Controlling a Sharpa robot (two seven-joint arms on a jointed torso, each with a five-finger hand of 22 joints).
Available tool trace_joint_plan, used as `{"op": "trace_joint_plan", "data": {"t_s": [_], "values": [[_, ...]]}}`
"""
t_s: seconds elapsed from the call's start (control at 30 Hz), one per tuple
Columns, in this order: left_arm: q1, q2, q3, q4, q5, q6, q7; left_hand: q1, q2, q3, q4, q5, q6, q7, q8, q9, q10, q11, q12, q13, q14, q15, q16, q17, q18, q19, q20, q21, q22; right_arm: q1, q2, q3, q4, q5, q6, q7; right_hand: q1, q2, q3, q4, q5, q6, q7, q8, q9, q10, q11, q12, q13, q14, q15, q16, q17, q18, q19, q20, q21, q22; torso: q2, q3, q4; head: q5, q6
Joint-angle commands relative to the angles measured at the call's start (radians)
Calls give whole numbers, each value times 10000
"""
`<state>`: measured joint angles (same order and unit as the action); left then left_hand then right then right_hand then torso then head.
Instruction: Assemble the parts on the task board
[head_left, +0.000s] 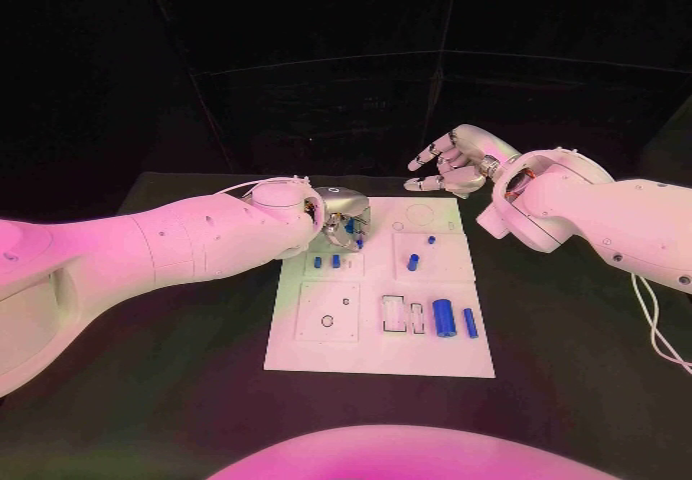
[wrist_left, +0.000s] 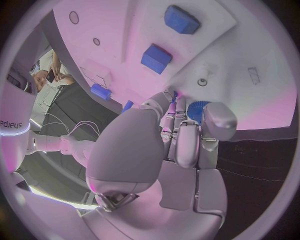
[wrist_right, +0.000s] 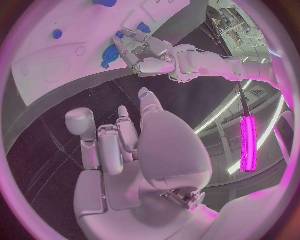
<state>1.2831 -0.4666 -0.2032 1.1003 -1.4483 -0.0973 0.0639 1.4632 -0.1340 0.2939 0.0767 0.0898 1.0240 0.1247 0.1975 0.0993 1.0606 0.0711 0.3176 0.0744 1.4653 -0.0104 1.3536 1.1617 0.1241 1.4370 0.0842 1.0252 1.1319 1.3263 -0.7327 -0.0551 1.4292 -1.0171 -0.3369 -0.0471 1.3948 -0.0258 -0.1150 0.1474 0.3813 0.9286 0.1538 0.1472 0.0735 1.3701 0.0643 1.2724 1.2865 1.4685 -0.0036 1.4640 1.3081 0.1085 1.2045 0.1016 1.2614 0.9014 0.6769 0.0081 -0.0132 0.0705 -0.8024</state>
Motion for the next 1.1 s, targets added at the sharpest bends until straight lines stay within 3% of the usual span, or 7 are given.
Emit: {"op": "trace_joint_plan", "data": {"t_s": [0.03, 0.53, 0.67, 0.87, 0.97, 1.1], "values": [[-44, 50, -17, -50, -80, 198, 124, -73, 71, 140, -10, -25, 113, 1, -61, -25, 146, -27, -81, -39, 302, -60, 66, -15, -140, 55, -7, 87, 72, 20, 14, 7, 1, -27, 28, 73, 26, 124, -28, 34, 57, -83, -7, 64, -11, -44, 9, -42, 7, 570, -59, -31, 545, 202, -42, -19, -64, -7, -2, 2, -5, -2, -9], [-63, 105, -15, -119, -79, 165, 83, -150, 140, 784, -148, -22, 467, -33, -160, -59, 652, -107, -333, -59, 305, -127, 103, -108, -177, 73, -64, 347, 351, 20, 20, 7, 8, -27, 50, 63, 26, 124, -28, 34, 57, -83, -7, 64, -11, -44, 9, -42, 7, 570, -59, -31, 545, 202, -42, -19, -64, -7, -3, 3, -2, -21, 1], [-65, 79, -14, -114, -79, -50, 64, -21, 238, 1124, -330, -19, 689, -41, -133, -37, 913, -153, -386, -33, 303, -165, 110, -147, -186, 83, -98, 432, 441, 20, 19, 7, 8, -27, 52, 67, 26, 124, -28, 34, 57, -83, -7, 64, -11, -44, 9, -42, 7, 570, -59, -31, 545, 202, -42, -19, -64, -7, -6, 1, 4, -23, 1], [-60, -141, 6, 135, -68, -472, 124, -129, 181, 1383, -447, -30, 782, -27, -193, -47, 1039, -152, -542, -35, 299, -161, 118, -192, -196, 77, -109, 475, 504, 20, 6, 7, 2, -27, 52, 72, 32, 136, -26, 41, 59, -76, -8, 73, -9, -38, 9, -32, 15, 573, -59, -28, 553, 201, -37, -19, -63, -2, -9, 2, 21, -46, 24], [-37, -309, 102, 348, 93, -670, 139, -174, 164, 1428, -461, -31, 799, -26, -209, -50, 1063, -150, -582, -36, 297, -160, 119, -206, -201, 82, -109, 505, 533, 20, -7, 7, -4, -27, 48, 71, 32, 136, -26, 41, 59, -76, -8, 73, -9, -38, 9, -32, 15, 573, -59, -28, 553, 201, -37, -19, -63, -2, -10, 2, 20, -45, 27], [-17, -593, 357, 704, 361, -792, 113, -223, 146, 1488, -482, -31, 819, -22, -231, -53, 1094, -148, -630, -36, 292, -159, 111, -242, -204, 82, -109, 521, 554, 20, -25, 7, -8, -27, 45, 68, 32, 136, -26, 41, 59, -76, -8, 73, -9, -38, 9, -32, 15, 573, -59, -28, 553, 201, -37, -19, -63, -2, -10, 1, 20, -43, 51]]}}
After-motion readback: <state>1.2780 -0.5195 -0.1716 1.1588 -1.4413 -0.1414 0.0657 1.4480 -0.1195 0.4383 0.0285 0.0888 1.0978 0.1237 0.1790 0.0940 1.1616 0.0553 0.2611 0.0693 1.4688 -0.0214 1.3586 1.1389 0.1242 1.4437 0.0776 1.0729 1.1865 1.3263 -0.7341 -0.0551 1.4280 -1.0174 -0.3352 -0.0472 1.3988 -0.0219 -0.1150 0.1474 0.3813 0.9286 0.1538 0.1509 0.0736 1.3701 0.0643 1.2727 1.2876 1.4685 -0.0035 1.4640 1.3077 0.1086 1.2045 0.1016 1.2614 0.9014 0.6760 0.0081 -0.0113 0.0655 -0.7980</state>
